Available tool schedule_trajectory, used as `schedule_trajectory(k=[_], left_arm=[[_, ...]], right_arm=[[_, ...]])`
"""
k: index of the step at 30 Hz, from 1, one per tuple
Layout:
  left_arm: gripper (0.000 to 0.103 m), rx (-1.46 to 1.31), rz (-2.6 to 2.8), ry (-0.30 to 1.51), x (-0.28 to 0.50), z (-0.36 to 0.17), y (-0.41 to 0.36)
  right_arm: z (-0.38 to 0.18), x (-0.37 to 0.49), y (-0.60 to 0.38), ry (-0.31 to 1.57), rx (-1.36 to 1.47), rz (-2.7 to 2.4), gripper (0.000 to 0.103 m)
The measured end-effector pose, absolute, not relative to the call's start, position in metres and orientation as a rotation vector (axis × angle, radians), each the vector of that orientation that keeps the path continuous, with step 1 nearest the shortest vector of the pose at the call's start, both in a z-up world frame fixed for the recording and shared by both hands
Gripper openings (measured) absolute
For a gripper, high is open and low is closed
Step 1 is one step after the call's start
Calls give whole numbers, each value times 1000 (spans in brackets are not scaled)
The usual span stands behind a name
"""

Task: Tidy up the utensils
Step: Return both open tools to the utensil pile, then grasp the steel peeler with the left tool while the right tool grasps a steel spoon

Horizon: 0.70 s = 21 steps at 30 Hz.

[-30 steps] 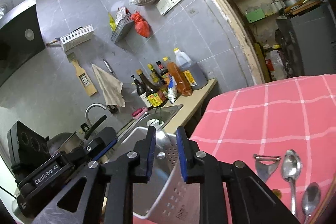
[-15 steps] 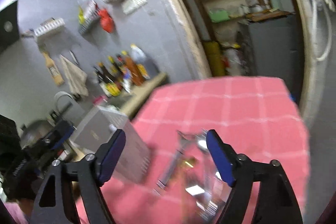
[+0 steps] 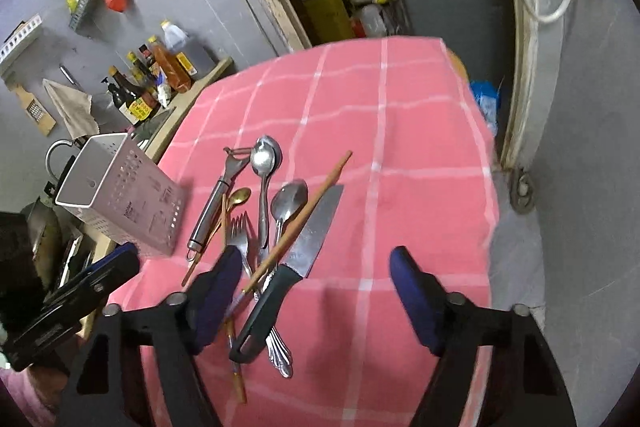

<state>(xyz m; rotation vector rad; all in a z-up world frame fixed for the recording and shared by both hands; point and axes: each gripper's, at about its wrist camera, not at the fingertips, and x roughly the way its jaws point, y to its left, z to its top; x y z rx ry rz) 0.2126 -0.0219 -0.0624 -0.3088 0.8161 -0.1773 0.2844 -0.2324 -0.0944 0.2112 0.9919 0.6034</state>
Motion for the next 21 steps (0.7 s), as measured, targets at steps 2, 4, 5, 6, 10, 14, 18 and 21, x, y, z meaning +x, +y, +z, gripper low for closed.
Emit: schedule_trajectory(k=[2, 4, 5, 6, 10, 14, 18, 21], left_arm=[[53, -303, -151, 827, 227, -66, -26], [53, -303, -140, 830, 237, -68, -27], [52, -295, -126, 838, 245, -70, -28], [51, -291, -120, 847, 255, -71, -28], [48, -264, -60, 874, 288, -78, -29], [43, -245, 24, 897, 309, -85, -21], [31, -234, 96, 965, 328, -96, -11], [27, -234, 121, 991, 335, -100, -6]], right_arm=[[-97, 293, -230, 1004, 215, 625, 60], [-99, 307, -225, 1019, 217, 663, 57], [-100, 313, -223, 1022, 214, 681, 55], [-101, 319, -220, 1027, 208, 701, 52], [-103, 345, -212, 1049, 184, 744, 47], [-106, 368, -204, 1064, 186, 786, 42], [-109, 389, -187, 1076, 178, 855, 32], [-110, 405, -166, 1080, 155, 939, 25]])
